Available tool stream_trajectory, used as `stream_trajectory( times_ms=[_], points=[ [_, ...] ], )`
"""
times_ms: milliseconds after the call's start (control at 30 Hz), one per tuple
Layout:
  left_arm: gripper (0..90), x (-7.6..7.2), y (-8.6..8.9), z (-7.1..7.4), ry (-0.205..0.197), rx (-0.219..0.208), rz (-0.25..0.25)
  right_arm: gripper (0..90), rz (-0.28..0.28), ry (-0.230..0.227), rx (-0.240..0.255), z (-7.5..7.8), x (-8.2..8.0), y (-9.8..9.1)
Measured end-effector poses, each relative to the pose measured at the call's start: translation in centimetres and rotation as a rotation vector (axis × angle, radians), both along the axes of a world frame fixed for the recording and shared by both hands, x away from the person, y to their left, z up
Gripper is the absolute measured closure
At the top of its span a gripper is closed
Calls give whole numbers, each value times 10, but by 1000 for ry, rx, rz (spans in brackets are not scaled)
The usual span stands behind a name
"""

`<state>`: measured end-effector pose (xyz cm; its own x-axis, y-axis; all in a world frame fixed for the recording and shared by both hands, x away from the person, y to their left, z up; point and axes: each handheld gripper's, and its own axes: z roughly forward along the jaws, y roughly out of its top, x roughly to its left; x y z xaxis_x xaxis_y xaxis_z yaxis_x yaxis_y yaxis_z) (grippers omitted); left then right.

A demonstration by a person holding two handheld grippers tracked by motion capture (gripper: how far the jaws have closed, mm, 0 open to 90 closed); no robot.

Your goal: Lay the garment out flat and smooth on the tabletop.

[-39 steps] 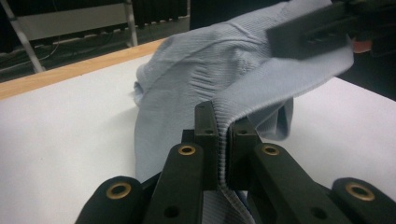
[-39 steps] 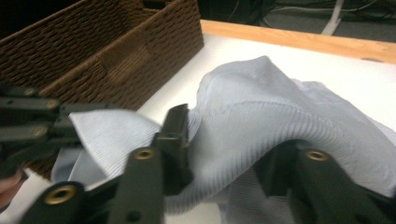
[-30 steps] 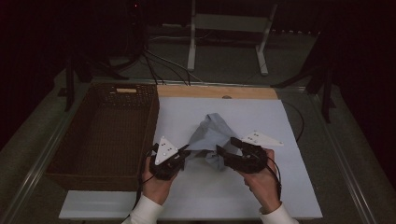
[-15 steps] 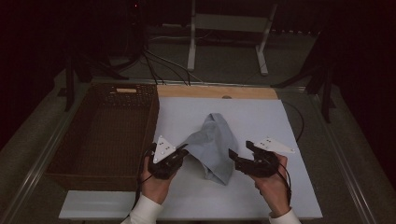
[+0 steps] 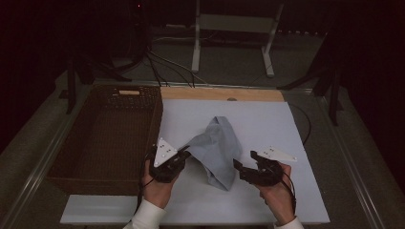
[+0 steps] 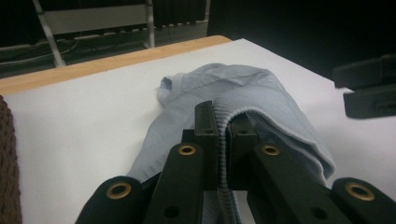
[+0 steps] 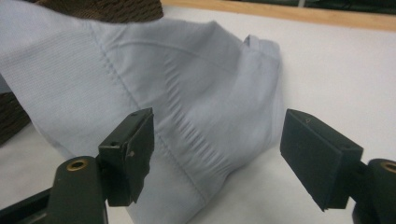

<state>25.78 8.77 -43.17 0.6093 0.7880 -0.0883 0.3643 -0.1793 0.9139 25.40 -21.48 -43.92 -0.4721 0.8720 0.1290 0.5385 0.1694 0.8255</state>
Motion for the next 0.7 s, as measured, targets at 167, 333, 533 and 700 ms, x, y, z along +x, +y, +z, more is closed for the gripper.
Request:
stream_trajectory(
  times_ms=[167, 333, 533, 700],
  points=[
    [865, 1, 2, 0, 3, -8, 9, 267, 11, 33, 23, -13, 0, 2],
    [864, 1, 3, 0, 4, -7, 13, 295, 1, 65, 23, -24, 2, 5],
    [862, 1, 4, 0, 8, -6, 15, 349, -25, 110, 18, -37, 8, 9],
    [859, 1, 3, -1, 11, -9, 15, 381, -40, 126, 6, -43, 12, 11]
  ],
)
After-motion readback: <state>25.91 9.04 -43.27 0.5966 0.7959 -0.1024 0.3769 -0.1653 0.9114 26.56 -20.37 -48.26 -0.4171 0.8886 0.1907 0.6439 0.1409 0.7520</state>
